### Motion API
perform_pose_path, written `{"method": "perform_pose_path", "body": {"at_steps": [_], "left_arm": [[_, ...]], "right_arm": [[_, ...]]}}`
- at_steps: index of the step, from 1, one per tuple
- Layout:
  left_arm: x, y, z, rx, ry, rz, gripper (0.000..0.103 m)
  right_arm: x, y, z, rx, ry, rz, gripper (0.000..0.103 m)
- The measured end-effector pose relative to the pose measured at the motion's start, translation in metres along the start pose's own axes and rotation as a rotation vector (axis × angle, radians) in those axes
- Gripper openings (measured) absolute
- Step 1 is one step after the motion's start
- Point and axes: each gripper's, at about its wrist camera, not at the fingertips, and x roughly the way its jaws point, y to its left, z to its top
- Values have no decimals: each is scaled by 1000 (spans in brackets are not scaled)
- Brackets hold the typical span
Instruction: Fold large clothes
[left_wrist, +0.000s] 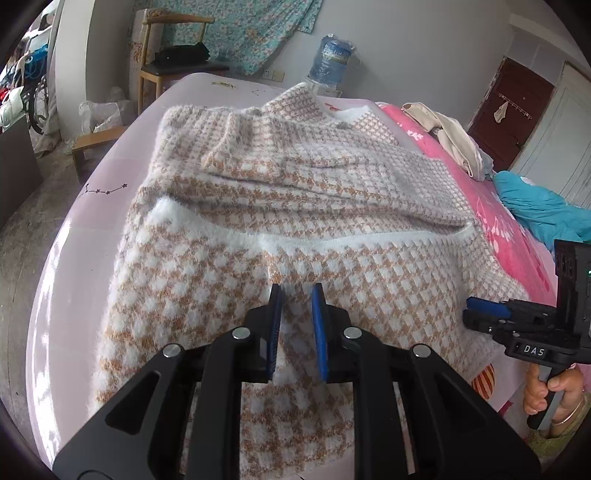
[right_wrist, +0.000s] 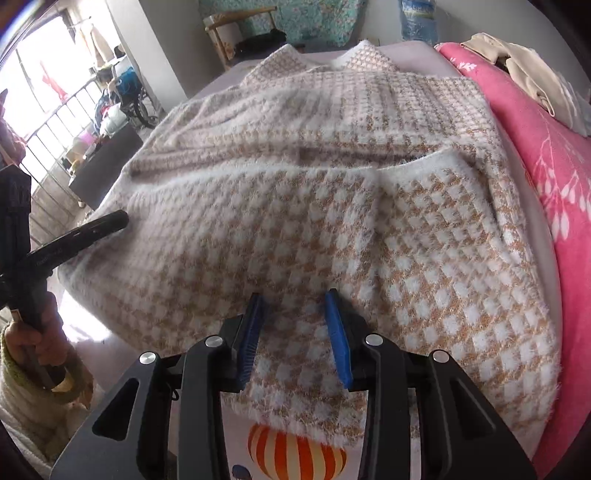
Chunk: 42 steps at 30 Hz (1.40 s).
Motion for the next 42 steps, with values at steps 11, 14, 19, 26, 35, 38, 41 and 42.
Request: {"method": "perform_pose_path", "body": {"at_steps": [11,14,19,26,35,38,41,42], "left_arm": [[-35,-24,-31,92,44,-114,42],[-15,-34,-47,128,100,-20,42],[-15,-33,-46,110,80,-10,44],[-15,-28,-45,76,79,-21,44],[-51,2,-26,30,-44,61,50],[-53,21,-19,-12,-52,128,50],[-52,37,-11,-31,-54,206,50],[-50,41,-8,-39,-56,216,50]], "right_arm": [[-29,36,-26,-122,-4,17,50],[-11,39,-37,-129,16,-29,55],[-28,46,-31,-137,-16,-28,55],[-6,50,-43,-181,2,-63,68],[-45,20,-27,-107,-73,-72,75],[-56,-13,-21,-28,-118,-104,76],[-59,-44,-14,44,-125,-152,76],[-59,-54,-11,63,-131,-152,76]]}}
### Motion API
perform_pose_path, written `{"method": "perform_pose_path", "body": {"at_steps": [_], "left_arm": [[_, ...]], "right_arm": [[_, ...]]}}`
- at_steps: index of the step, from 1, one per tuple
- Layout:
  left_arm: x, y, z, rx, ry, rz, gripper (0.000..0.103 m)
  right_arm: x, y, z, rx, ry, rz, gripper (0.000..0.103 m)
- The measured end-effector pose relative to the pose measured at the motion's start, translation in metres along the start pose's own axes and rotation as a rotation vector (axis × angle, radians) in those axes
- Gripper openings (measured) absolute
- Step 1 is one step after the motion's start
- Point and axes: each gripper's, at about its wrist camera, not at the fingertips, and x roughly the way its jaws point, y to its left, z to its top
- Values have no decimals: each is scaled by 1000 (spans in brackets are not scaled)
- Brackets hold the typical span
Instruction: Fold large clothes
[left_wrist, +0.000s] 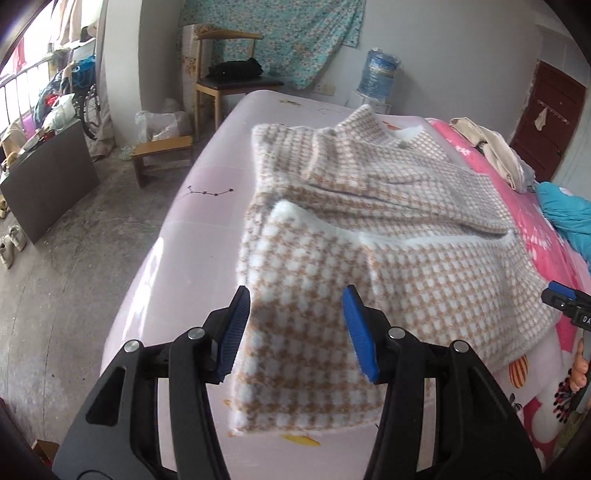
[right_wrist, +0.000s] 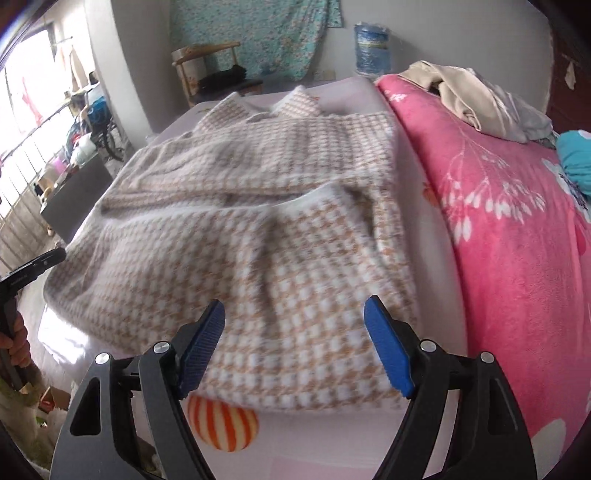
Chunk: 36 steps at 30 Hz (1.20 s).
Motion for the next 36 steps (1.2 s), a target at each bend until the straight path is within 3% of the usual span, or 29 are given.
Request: {"method": "perform_pose_path", "body": {"at_steps": [9,13,18,28,32,36], "left_arm": [[37,-4,26,26,45,79,47],[55,-7,28,46,76,118,32],[58,-8,28,66,63,142,22],[59,-9,26,74,45,140,20],[58,-8,26,68,41,132,20],[58,-7,25,60,33,127,20]], "right_arm": [[27,-36,21,78,16,4,75],[40,-37,25,56,33,-20,60],[42,-39,26,45,47,-55,46],[40,-30,41,-2,13,-38,46],[40,-19,47,-27,-7,19,46],[60,-19,48,-36,50,-2,46]]}}
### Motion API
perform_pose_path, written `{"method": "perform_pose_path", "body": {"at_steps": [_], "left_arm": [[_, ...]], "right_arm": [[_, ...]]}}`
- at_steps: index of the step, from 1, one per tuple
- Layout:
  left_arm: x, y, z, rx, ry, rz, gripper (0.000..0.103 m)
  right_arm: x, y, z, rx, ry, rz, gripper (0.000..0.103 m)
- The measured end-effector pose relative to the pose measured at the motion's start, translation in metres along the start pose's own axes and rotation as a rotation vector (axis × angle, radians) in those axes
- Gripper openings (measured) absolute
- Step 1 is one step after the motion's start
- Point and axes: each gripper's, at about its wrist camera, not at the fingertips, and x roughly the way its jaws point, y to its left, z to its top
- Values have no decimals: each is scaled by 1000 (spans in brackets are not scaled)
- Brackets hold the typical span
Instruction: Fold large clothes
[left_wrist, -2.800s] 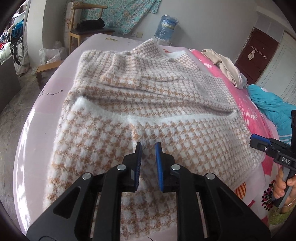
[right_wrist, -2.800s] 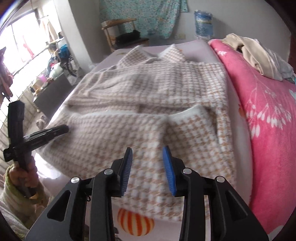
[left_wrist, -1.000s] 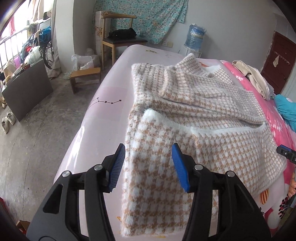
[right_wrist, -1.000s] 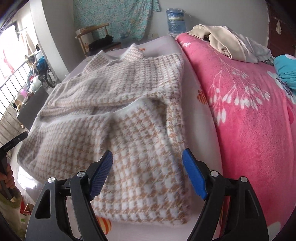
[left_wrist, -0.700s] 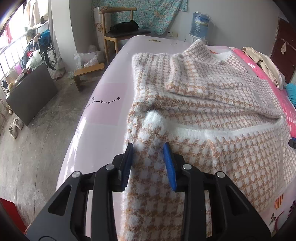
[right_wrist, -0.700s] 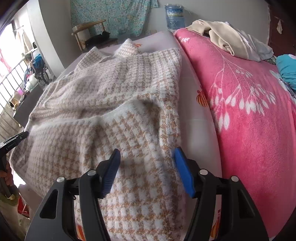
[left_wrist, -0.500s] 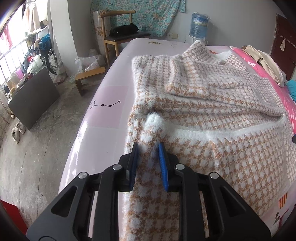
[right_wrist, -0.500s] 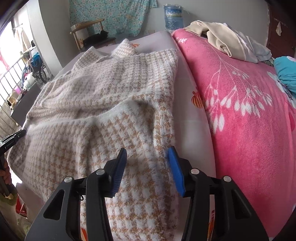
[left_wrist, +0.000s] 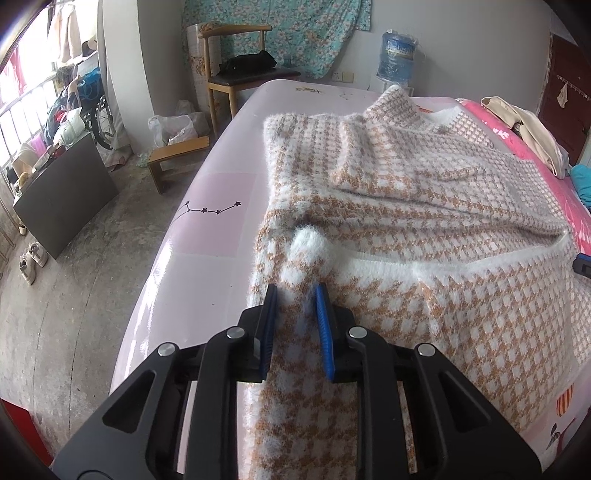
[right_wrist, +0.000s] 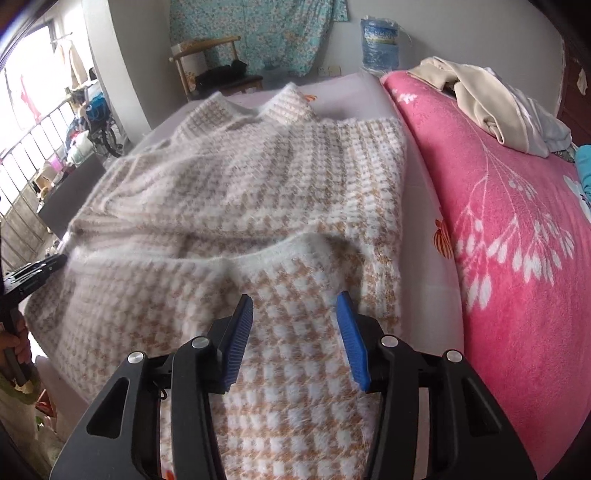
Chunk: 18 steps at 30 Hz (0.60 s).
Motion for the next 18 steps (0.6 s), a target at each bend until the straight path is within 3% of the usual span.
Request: {"method": "perform_pose_path", "body": {"at_steps": [10,11,13,18], "left_arm": [[-1,4,-3,-1,-17,-14,19],[-2,4,-3,3,-22,-11,15],[-5,3,-2,13,-28,-14,9],[-38,1,14,21,-116,-43,7]], "right_arm": [[7,-6,-10,37,61,-26,47],[7,-6,-10,37,63,-29,44],[3,-7,-9,56,59,-41,8],[-44,-2,-8,92,-54,-58,7]]}}
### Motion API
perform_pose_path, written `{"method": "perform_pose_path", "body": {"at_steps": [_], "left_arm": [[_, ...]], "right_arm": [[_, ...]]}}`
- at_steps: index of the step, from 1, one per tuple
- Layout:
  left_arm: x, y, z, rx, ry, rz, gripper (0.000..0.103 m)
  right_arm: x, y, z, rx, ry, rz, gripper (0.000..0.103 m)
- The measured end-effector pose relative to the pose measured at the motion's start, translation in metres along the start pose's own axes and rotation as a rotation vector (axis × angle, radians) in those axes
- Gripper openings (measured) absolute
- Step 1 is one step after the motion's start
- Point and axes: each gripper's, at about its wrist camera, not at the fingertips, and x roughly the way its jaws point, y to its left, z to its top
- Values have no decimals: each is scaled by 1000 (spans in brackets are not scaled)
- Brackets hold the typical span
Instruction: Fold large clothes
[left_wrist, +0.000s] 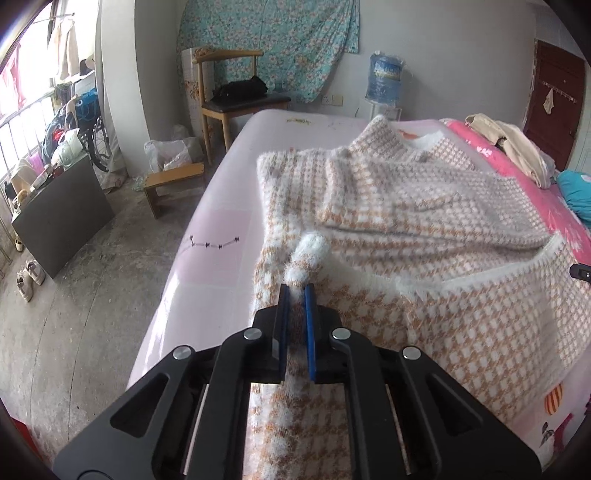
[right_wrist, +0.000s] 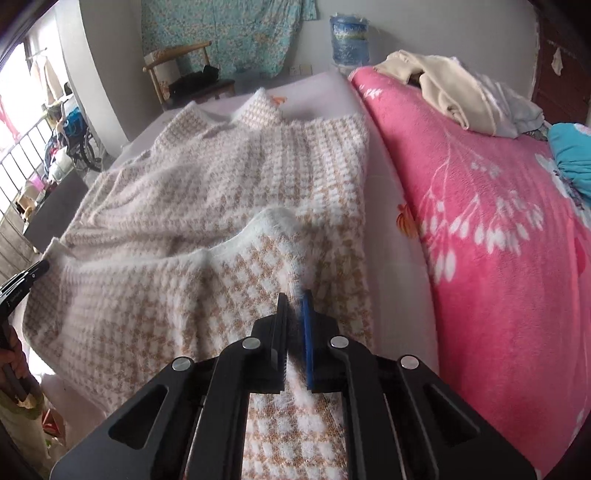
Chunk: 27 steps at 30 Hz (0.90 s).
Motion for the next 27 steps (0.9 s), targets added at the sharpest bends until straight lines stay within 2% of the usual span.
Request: {"method": "perform_pose_path", "body": {"at_steps": [4,8,12,14,15,16,18,21,22,25,27], "left_arm": [[0,0,14,-4,-28,-22,7],[33,-1,10,-10,32,-14,7],[51,3,1,-26,85,-20,9],[41,8,2,-47,58,-44,13],[34,11,3,-54,40,-58,14],[27,12,4,-55,24,-63,16],[10,12,6,-47,-15,-85,18],[-13,0,9,-19,-51,-160,23],[-17,-7,9,-5,-51,-197,28],[-17,-37,3,43,-14,-275,46],[-6,-60,-5,80,44,-290,52]], "right_arm": [[-24,-8,4,45,-56,-16,7],[6,-15,3,59,-15,-18,7],[46,-16,0,57,75,-27,9],[42,-15,-1,59,79,-17,14],[37,-14,1,58,70,-9,23],[30,-14,2,60,55,8,39],[11,-9,4,49,8,24,51],[-12,7,3,-1,-38,84,56],[-15,15,2,-20,-38,121,59],[-7,43,-3,-88,-14,185,62],[11,59,-8,-120,30,189,62]]}}
